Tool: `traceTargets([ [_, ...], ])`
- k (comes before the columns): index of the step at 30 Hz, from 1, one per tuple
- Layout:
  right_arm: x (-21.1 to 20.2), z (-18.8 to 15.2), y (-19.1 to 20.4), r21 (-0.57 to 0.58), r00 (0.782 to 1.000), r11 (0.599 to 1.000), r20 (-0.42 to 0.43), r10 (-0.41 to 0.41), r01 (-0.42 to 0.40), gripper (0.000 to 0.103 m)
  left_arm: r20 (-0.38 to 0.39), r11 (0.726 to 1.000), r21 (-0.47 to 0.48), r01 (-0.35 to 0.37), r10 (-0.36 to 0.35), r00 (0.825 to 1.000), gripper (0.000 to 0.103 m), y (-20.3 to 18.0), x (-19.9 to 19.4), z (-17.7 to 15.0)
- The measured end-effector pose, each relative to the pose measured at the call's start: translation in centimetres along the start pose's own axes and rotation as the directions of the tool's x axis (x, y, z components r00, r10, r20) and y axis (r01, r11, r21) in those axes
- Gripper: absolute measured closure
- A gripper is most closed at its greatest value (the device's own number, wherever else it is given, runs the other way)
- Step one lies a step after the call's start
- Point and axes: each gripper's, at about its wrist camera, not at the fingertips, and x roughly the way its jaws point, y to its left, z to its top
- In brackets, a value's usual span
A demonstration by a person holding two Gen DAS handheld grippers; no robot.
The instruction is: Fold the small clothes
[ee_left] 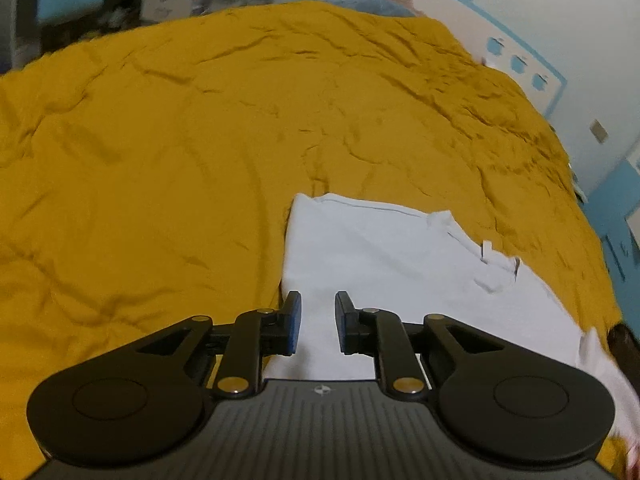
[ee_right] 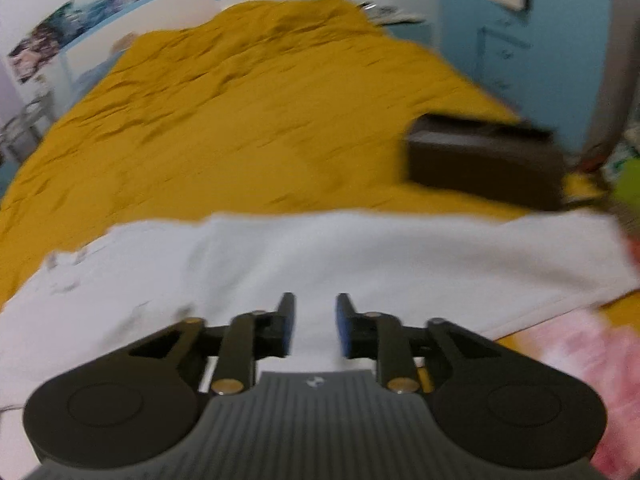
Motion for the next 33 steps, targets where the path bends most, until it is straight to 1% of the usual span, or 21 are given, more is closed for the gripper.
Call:
traceTargets([
  [2,-0.6,1.5,-4.0,0.062,0.999,0.997,0.003,-0.039,0.039,0.079,-0.014,1.0,-0.021,0.002,-0.003,1.0,0.084,0.0,0.1,-0.1],
  [3,-0.9,2.3,-6.4,0.114,0.998,0.991,0.001,-0.067,0.066,0.079,-0.02,1.0,-0.021,0.0,-0.001,1.0,0.084,-0.2,0.2,-0.2],
  [5,-1.3,3.4,-11.1,0.216,0.991,0.967,-0.001,-0.137,0.134,0.077,-0.019,1.0,-0.011,-0.014,0.013,1.0,0.084,-0.7,0.3,-0.4],
  [7,-1.4,4.2,-15.2,0.281,0.979,0.938,-0.009,-0.206,0.2,0.077,-0.021,1.0,-0.005,-0.024,0.024,1.0,0.084,-1.1,0.5,-0.6],
  [8,-1.4,4.6,-17.1,0.31,0.974,0.925,-0.018,-0.226,0.22,0.075,-0.024,1.0,-0.009,-0.027,0.027,0.999,0.084,-1.4,0.7,-0.6],
  [10,-1.1,5.1,-19.7,0.349,0.972,0.908,-0.031,-0.235,0.231,0.07,-0.028,1.0,-0.012,-0.029,0.028,0.999,0.084,-1.9,1.1,-0.7],
  [11,-0.9,5.2,-20.6,0.361,0.969,0.901,-0.036,-0.245,0.241,0.067,-0.029,0.999,-0.01,-0.03,0.03,0.999,0.084,-2.1,1.3,-0.7],
  [14,0.0,5.5,-23.1,0.381,0.964,0.887,-0.066,-0.257,0.262,0.063,-0.031,0.999,0.004,-0.038,0.038,0.999,0.084,-2.9,2.1,-0.8],
  [17,1.4,5.1,-24.9,0.406,0.959,0.869,-0.109,-0.261,0.283,0.062,-0.043,0.999,0.013,-0.039,0.04,0.998,0.084,-3.4,3.0,-1.1],
  [19,2.3,4.8,-26.0,0.418,0.951,0.855,-0.123,-0.283,0.308,0.06,-0.052,0.999,0.027,-0.044,0.046,0.998,0.084,-3.7,3.6,-1.5],
  [20,2.7,4.4,-26.5,0.42,0.947,0.849,-0.123,-0.297,0.321,0.054,-0.055,0.998,0.035,-0.047,0.049,0.997,0.084,-3.8,3.8,-1.7],
  [21,2.9,4.2,-26.9,0.421,0.943,0.844,-0.126,-0.309,0.333,0.052,-0.058,0.998,0.041,-0.048,0.05,0.997,0.084,-4.0,4.0,-1.8],
  [24,4.5,3.2,-27.5,0.427,0.939,0.837,-0.167,-0.301,0.344,0.052,-0.07,0.999,0.027,-0.047,0.049,0.996,0.084,-3.9,4.7,-2.3],
  [25,4.7,2.9,-27.3,0.42,0.938,0.838,-0.163,-0.307,0.348,0.054,-0.073,0.999,0.023,-0.045,0.047,0.996,0.084,-3.8,4.8,-2.4],
  [26,5.0,2.7,-27.0,0.408,0.938,0.844,-0.152,-0.312,0.347,0.064,-0.074,0.999,0.025,-0.047,0.048,0.996,0.084,-3.8,4.9,-2.5],
  [27,5.1,2.6,-26.7,0.398,0.94,0.852,-0.144,-0.309,0.341,0.082,-0.074,0.998,0.029,-0.049,0.051,0.996,0.084,-3.9,5.0,-2.6],
  [29,5.4,2.7,-25.9,0.378,0.945,0.866,-0.136,-0.297,0.327,0.099,-0.071,0.998,0.035,-0.049,0.052,0.996,0.084,-3.8,4.9,-2.6],
  [33,5.3,3.3,-24.1,0.307,0.925,0.872,-0.129,-0.357,0.38,0.102,-0.052,0.999,0.033,-0.035,0.037,0.998,0.084,-3.5,3.9,-2.4],
])
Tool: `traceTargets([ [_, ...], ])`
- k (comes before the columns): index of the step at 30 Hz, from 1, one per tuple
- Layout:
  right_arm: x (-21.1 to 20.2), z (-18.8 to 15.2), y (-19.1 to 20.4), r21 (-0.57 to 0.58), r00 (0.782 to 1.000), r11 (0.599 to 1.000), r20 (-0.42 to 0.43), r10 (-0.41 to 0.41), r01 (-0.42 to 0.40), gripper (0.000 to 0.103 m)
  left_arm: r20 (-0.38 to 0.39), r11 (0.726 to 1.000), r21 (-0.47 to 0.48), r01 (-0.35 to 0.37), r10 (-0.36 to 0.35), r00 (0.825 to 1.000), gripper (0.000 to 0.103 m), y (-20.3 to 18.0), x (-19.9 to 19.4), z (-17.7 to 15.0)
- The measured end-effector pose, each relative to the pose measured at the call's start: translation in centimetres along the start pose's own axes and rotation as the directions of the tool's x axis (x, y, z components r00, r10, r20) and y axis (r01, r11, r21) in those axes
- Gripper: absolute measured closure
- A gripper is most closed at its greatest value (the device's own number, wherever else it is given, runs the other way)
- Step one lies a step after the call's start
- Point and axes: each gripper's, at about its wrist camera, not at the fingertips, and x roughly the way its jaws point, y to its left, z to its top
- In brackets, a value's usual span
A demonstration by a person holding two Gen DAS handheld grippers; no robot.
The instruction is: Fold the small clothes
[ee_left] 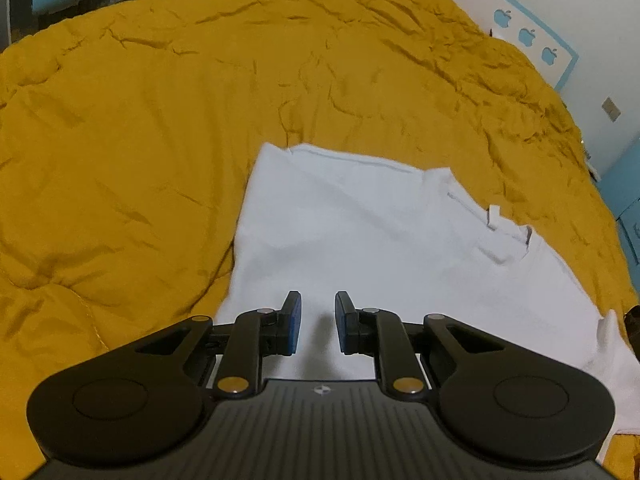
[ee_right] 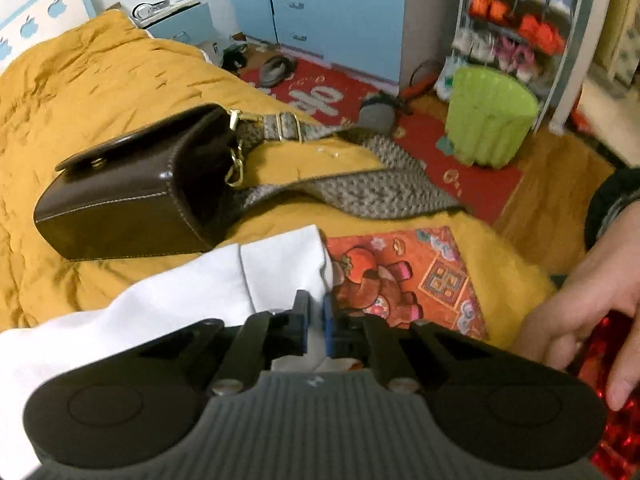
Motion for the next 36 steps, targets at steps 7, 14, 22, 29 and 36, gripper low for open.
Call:
traceTargets([
  [7,-6.6,1.2,2.6,-0.045,0.993,0.998,0.103,0.058,-0.054,0.102,0.062,1.0,-0.011,0.028,-0.027,0.998,0.084,1.2,-3.4,0.9],
  [14,-20.1,2.6,8.7,-0.18,0.924,0.943,0.216,0.315,-0.279,0.102,0.112,0.997,-0.023,0.074,-0.071,0.991,0.084,2.3,-7.6,1.1],
  [22,-34.8,0.1,18.8,-0.373,0.786,0.798,0.23,0.574,-0.474,0.102,0.156,0.996,0.077,-0.037,0.025,0.987,0.084,2.3,-12.1,1.1],
  [29,-43.0,-4.3,29.7,-0.475,0.703,0.686,0.179,0.689,-0.551,0.102,0.185,0.994,0.103,-0.02,0.001,0.983,0.084,3.8,-14.5,2.2],
  [36,-44.1,-12.6,40.9,-0.503,0.675,0.6,0.044,0.737,-0.622,0.102,0.196,0.998,0.064,0.008,-0.02,0.98,0.084,7.0,-14.9,3.3],
])
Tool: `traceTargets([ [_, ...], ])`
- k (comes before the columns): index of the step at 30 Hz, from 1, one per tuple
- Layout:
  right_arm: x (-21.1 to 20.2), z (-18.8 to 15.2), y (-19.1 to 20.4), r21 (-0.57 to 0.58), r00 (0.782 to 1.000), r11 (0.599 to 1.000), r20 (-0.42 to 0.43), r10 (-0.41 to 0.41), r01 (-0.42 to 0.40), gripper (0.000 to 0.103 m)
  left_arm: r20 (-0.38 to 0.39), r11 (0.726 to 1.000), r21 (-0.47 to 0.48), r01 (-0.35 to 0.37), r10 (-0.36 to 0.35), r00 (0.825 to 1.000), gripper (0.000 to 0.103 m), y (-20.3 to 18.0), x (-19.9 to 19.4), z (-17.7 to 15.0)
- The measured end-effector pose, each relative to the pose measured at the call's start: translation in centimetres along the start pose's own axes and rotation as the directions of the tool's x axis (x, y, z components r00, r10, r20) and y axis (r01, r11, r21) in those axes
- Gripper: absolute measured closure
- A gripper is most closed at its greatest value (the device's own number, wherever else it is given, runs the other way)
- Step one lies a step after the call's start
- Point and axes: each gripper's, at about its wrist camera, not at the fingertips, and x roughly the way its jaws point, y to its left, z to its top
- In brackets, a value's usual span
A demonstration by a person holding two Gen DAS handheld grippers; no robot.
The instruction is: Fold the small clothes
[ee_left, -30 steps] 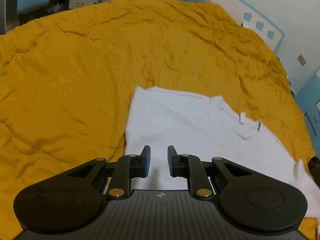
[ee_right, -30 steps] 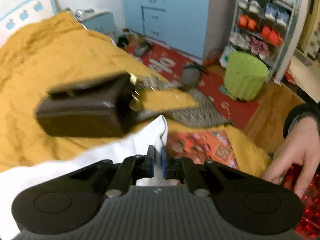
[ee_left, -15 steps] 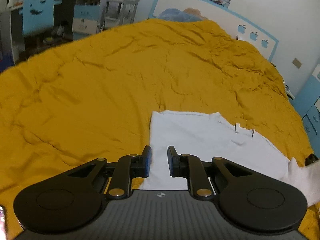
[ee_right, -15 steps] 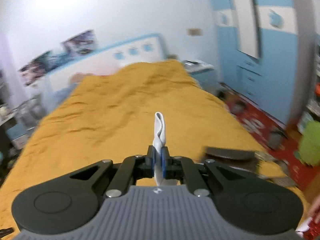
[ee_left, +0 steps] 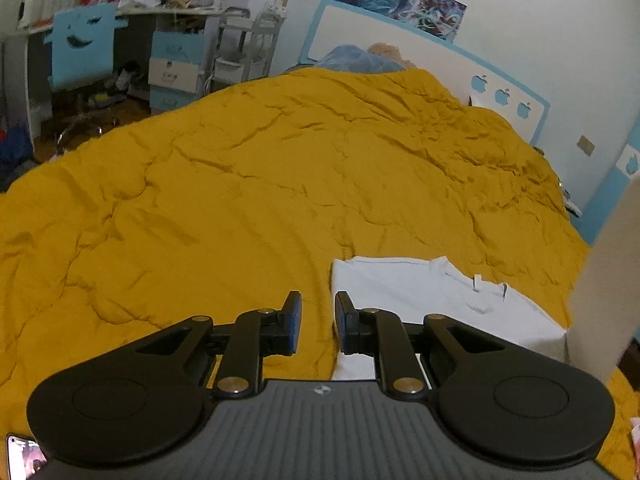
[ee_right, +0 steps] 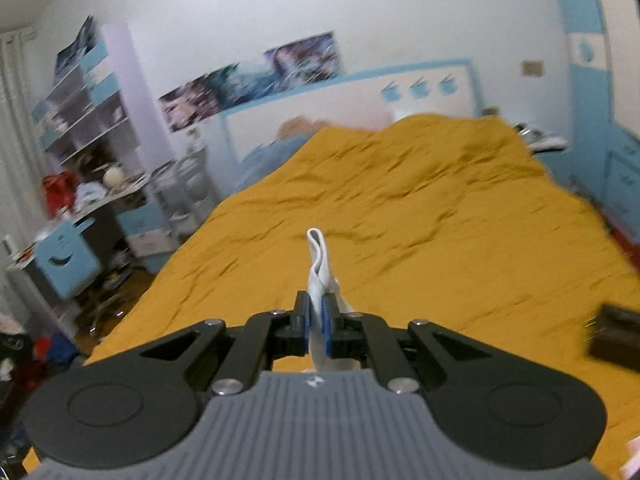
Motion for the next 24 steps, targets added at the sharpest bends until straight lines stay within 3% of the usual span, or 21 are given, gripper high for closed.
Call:
traceTargets([
  [5,7.8,-5.7,6.0,0.002,0.992,0.998,-0.114,0.057,-0.057,0.102,-0.023,0.998,-0.035,0.06,-0.061,0.998,0.084,1.8,1.3,-0.2],
  [8,12.8,-10.1,7.9,0.017,0.974,0.995,-0.201,0.101,-0.1,0.102,-0.043,0.991,-0.082,0.109,-0.113,0.993,0.084,2.8,2.6,-0.4],
  [14,21.3,-19.0,10.0,0.071,0.912,0.985,-0.373,0.172,-0.156,0.101,-0.092,0.983,-0.109,0.151,-0.161,0.983,0.084,4.2,5.7,-1.2],
  [18,23.8,-22.4,10.3,0.13,0.87,0.968,-0.424,0.252,-0.217,0.095,-0.114,0.971,-0.154,0.182,-0.2,0.973,0.084,5.1,7.5,-1.6],
  [19,24.0,-22.6,10.2,0.134,0.866,0.963,-0.422,0.268,-0.233,0.091,-0.118,0.968,-0.165,0.19,-0.21,0.97,0.084,5.1,7.9,-1.7],
  [20,24.0,-22.6,10.1,0.128,0.866,0.961,-0.417,0.275,-0.243,0.079,-0.123,0.964,-0.174,0.199,-0.222,0.967,0.083,5.1,8.3,-1.7],
  [21,24.0,-22.5,9.9,0.117,0.87,0.962,-0.41,0.274,-0.248,0.073,-0.129,0.96,-0.183,0.212,-0.237,0.963,0.079,5.0,8.7,-1.8],
  [24,23.5,-22.0,7.6,0.083,0.884,0.969,-0.399,0.245,-0.232,0.074,-0.133,0.949,-0.205,0.24,-0.27,0.954,0.076,4.6,9.7,-1.8],
])
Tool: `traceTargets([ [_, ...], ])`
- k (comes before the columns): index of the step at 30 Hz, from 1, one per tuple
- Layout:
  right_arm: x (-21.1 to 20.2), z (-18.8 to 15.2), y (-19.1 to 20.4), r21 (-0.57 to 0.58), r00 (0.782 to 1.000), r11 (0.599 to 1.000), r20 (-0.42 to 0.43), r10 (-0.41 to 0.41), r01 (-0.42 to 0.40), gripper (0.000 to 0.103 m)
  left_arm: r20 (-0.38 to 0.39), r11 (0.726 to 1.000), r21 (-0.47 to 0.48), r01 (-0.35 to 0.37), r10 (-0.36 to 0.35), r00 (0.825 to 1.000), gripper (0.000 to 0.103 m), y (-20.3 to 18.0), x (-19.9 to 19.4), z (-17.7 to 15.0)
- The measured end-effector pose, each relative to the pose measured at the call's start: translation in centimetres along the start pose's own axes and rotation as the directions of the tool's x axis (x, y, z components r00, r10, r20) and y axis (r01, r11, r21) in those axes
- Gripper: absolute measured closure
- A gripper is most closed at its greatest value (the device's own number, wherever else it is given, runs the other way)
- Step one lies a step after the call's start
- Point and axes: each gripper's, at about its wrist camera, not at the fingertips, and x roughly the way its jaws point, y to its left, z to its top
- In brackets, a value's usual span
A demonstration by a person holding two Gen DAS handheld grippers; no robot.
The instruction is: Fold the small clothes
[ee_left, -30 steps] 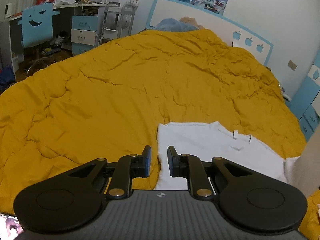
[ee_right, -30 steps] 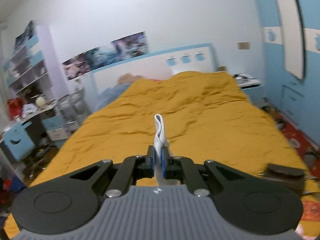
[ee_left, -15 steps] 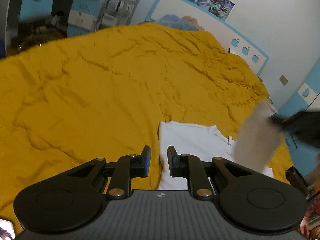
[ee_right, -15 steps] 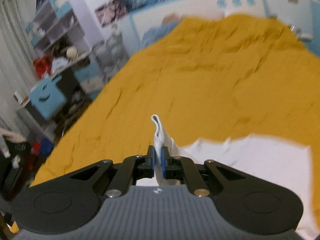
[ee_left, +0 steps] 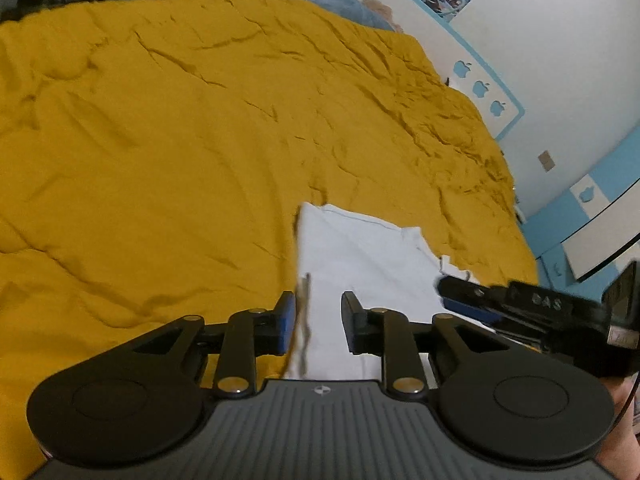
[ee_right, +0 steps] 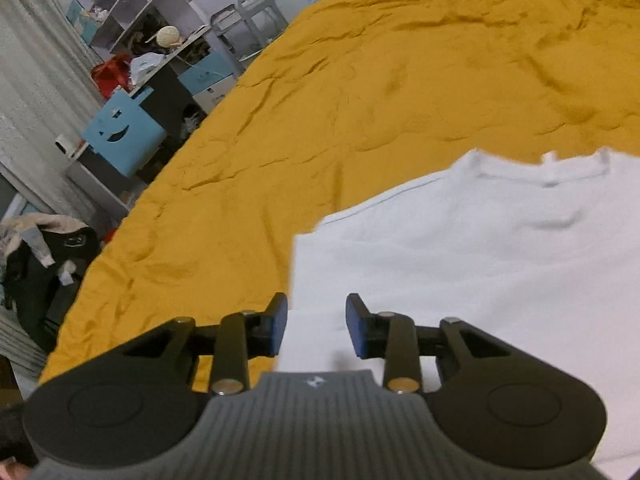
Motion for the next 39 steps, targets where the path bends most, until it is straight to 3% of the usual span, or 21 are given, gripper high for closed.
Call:
traceTargets([
  [3,-1.9,0.8,-3.5,0.013,0.998,0.999,0.036,-0.052,0.051,0.074,-0.003,1.0,0.009,-0.018,0.018,1.0,0.076,-0.4,1.4,0.0],
  [7,-6.5,1.6,-11.7,0.077,0.979,0.982,0.093,-0.181,0.174,0.074,-0.004,0.999,0.01,-0.035,0.035,0.999,0.075,-0.9,3.5,0.0],
  [10,-10.1,1.7,-18.8,0.176,0.949,0.948,0.129,-0.288,0.264,0.072,-0.004,0.999,0.008,-0.036,0.036,0.999,0.076,-1.2,5.2,0.2],
  [11,-11.1,1.6,-20.8,0.202,0.937,0.937,0.144,-0.318,0.287,0.067,-0.008,0.999,0.006,-0.044,0.044,0.999,0.075,-1.3,5.8,0.2],
  [14,-13.1,1.2,-26.2,0.283,0.893,0.884,0.151,-0.424,0.372,0.062,-0.01,0.998,-0.008,-0.062,0.062,0.998,0.076,-1.5,7.6,0.1],
  [17,-13.4,0.8,-30.0,0.323,0.882,0.861,0.132,-0.452,0.392,0.059,-0.005,0.997,-0.022,-0.077,0.077,0.997,0.076,-1.6,8.6,-0.1],
  [20,-12.3,0.1,-32.3,0.342,0.895,0.863,0.115,-0.432,0.373,0.061,0.001,0.995,-0.006,-0.1,0.1,0.995,0.076,-1.9,9.3,-0.3],
  [22,-11.4,-0.1,-33.5,0.365,0.909,0.866,0.103,-0.403,0.342,0.083,0.006,0.995,-0.002,-0.104,0.104,0.995,0.076,-2.2,9.5,-0.3],
  [23,-10.8,-0.3,-33.8,0.377,0.922,0.872,0.104,-0.374,0.311,0.103,0.007,0.994,-0.001,-0.105,0.105,0.994,0.076,-2.3,9.6,-0.2],
  [24,-10.5,-0.4,-33.8,0.382,0.927,0.878,0.118,-0.355,0.288,0.103,0.006,0.994,0.002,-0.106,0.106,0.994,0.076,-2.4,9.7,-0.2],
  [28,-12.2,-0.3,-33.5,0.349,0.907,0.894,0.21,-0.366,0.28,0.103,0.01,0.995,0.034,-0.093,0.093,0.996,0.076,-3.2,9.8,0.1],
  [32,-11.0,-0.6,-35.9,0.404,0.911,0.858,0.122,-0.394,0.317,0.103,0.001,0.991,0.067,-0.115,0.115,0.993,0.076,-3.8,10.2,-0.4],
  [34,-10.4,-0.6,-35.8,0.385,0.911,0.86,0.102,-0.4,0.334,0.103,-0.006,0.989,0.086,-0.12,0.121,0.993,0.076,-3.9,9.9,-0.6],
  [39,-13.7,-0.7,-33.7,0.303,0.919,0.894,0.116,-0.378,0.329,0.088,-0.043,0.98,0.15,-0.129,0.137,0.99,0.076,-4.3,7.7,-0.7],
])
